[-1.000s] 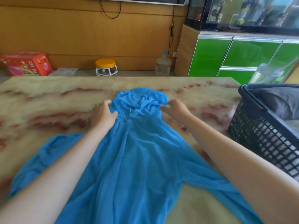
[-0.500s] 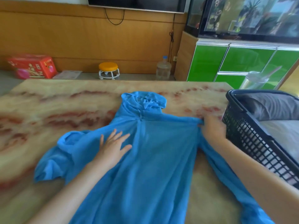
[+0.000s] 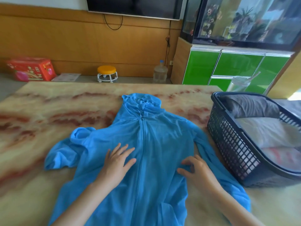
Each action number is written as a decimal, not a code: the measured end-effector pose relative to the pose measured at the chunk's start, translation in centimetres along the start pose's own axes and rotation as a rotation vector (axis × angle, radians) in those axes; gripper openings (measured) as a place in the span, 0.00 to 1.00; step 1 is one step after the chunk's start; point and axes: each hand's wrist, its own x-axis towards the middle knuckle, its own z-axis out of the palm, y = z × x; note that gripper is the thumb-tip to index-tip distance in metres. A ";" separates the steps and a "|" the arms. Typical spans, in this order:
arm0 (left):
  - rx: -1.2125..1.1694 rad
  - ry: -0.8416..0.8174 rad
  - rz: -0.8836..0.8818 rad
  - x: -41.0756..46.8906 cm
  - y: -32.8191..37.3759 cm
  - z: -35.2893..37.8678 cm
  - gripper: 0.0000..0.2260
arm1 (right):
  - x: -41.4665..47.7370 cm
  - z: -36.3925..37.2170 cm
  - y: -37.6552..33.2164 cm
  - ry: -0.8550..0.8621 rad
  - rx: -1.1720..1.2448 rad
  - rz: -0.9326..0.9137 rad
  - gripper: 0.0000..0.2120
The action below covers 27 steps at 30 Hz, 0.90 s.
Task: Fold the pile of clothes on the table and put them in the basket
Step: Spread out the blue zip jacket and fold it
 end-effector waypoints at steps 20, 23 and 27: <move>-0.072 -0.127 0.087 -17.0 5.1 2.2 0.53 | -12.5 -1.8 -1.3 -0.207 -0.237 -0.235 0.12; -0.068 -0.109 0.049 -17.4 4.6 2.3 0.53 | -13.3 -5.6 0.3 -0.172 -0.427 -0.161 0.17; -0.011 -0.143 0.038 -17.4 4.8 2.0 0.55 | -14.0 -8.6 2.2 -0.001 -0.488 -0.232 0.40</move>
